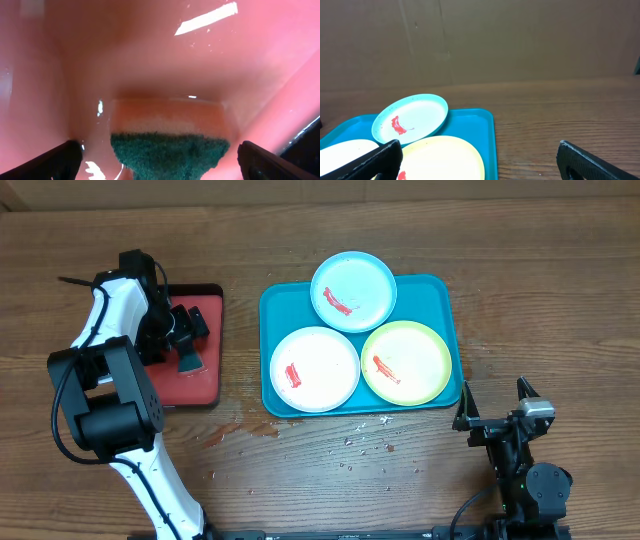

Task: Clean dirty plates on tray and stack at the side
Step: 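Lower the left gripper and grasp the green sponge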

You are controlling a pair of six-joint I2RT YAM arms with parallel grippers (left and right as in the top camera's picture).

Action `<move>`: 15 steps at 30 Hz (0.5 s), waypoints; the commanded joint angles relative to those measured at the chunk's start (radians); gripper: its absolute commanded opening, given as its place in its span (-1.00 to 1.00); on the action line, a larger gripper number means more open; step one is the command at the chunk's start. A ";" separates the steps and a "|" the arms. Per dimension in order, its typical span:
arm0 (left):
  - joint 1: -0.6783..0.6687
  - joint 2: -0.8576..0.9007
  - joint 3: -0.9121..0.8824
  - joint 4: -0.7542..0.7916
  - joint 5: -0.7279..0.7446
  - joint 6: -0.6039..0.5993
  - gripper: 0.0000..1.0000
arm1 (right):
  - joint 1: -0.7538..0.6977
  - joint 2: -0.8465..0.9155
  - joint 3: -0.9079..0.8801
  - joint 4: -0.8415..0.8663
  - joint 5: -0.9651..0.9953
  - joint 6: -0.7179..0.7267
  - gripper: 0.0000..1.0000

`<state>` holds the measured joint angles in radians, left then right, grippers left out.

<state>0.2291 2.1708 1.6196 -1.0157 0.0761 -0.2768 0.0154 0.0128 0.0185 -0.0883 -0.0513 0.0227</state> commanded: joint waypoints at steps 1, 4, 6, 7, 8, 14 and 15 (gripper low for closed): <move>-0.008 0.015 0.013 -0.004 0.015 0.019 1.00 | 0.006 -0.006 -0.010 0.007 0.006 0.003 1.00; -0.010 0.015 0.004 -0.002 0.015 0.019 0.95 | 0.006 -0.006 -0.010 0.007 0.006 0.003 1.00; -0.014 0.015 -0.002 0.000 0.015 0.019 0.78 | 0.006 -0.006 -0.010 0.007 0.006 0.003 1.00; -0.016 0.015 -0.006 0.001 0.015 0.019 0.73 | 0.006 -0.006 -0.010 0.007 0.006 0.003 1.00; -0.016 0.015 -0.009 0.002 0.015 0.019 0.65 | 0.006 -0.006 -0.010 0.007 0.006 0.003 1.00; -0.021 0.015 -0.014 0.003 0.014 0.018 0.40 | 0.006 -0.006 -0.010 0.007 0.006 0.003 1.00; -0.021 0.015 -0.014 0.003 0.014 0.018 0.65 | 0.006 -0.006 -0.010 0.007 0.006 0.003 1.00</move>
<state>0.2157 2.1715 1.6146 -1.0130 0.0792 -0.2588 0.0158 0.0128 0.0185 -0.0891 -0.0509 0.0223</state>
